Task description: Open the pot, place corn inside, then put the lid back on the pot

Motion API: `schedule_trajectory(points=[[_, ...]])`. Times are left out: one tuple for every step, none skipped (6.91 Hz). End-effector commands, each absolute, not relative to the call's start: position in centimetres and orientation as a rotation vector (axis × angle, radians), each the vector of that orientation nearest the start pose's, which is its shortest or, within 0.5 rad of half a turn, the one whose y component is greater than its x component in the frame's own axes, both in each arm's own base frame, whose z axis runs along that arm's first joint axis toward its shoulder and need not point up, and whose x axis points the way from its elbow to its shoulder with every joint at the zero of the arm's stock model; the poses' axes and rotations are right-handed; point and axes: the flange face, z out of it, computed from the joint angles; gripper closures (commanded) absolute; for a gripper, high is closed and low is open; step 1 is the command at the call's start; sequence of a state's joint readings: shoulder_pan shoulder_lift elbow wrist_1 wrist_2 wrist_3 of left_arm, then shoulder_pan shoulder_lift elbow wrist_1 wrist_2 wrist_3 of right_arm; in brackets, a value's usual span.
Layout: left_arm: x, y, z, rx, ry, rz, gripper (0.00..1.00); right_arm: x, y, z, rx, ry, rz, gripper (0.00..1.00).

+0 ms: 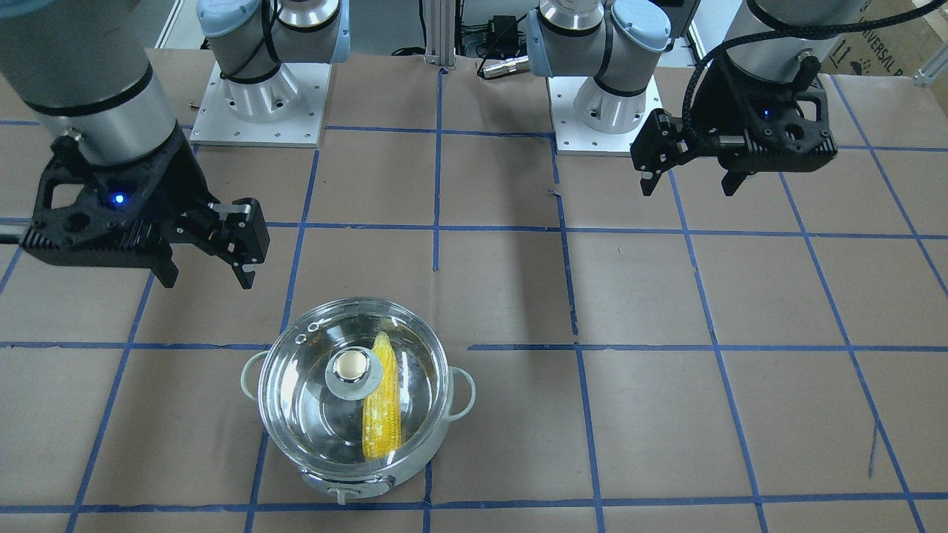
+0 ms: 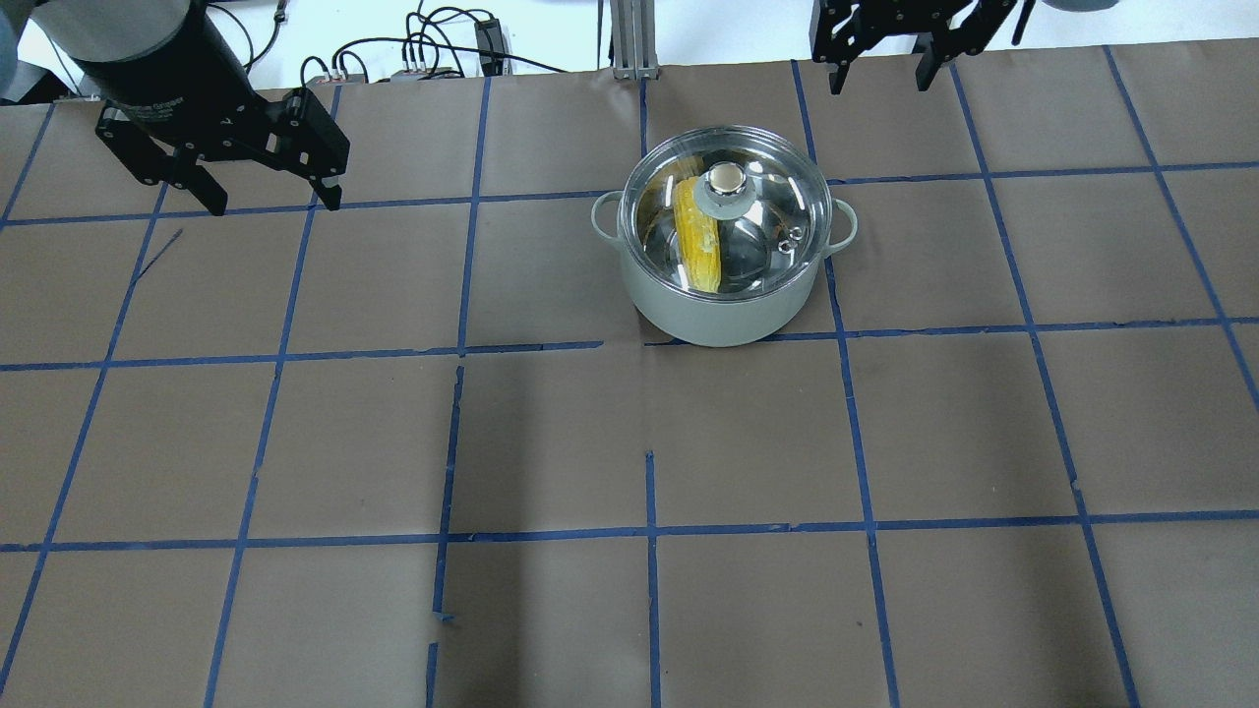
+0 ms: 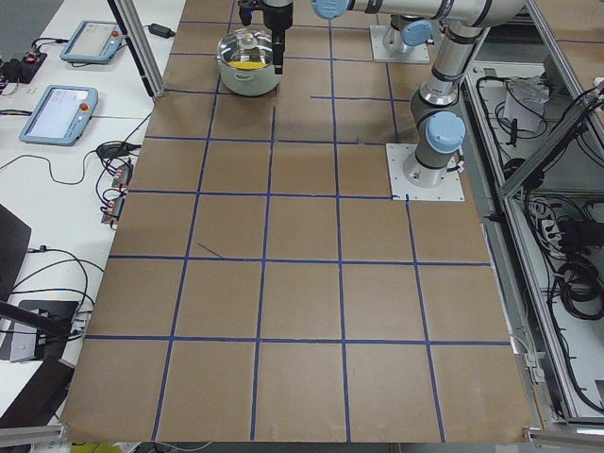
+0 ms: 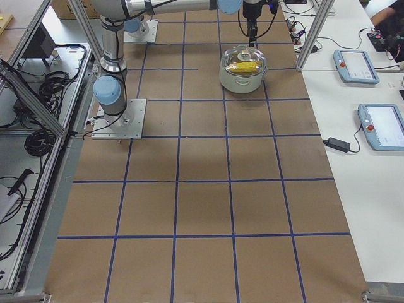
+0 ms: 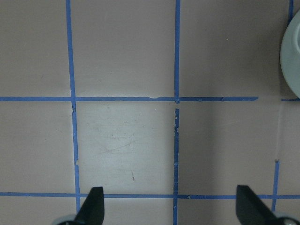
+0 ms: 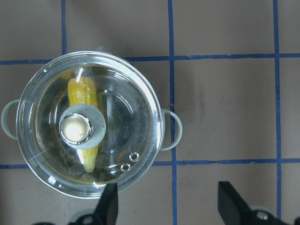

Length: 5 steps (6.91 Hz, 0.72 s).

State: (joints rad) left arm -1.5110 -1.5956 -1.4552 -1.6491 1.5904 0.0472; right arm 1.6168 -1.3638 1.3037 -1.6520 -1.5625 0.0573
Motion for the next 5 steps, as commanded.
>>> schedule_trajectory(points=[[-10.1,-50.8,52.4,-0.019,3.124,-0.013,0.0,16.2,-55.8,52.1,0.012,3.11,-0.201,0.01],[-10.2,-50.6,52.4,-0.019,3.126,-0.013,0.0,16.0,-54.1,52.8,0.011,3.119,-0.186,0.01],[-10.2,-50.5,52.3,-0.019,3.126,-0.011,0.0,16.0,-52.7,52.2,0.011,3.121,-0.162,0.01],[-10.2,-50.5,52.4,-0.019,3.126,-0.013,0.0,15.9,-52.1,51.2,0.002,3.127,-0.132,0.01],[-10.2,-50.5,52.3,-0.019,3.126,-0.011,0.0,15.9,-51.8,50.9,0.0,3.13,-0.11,0.01]])
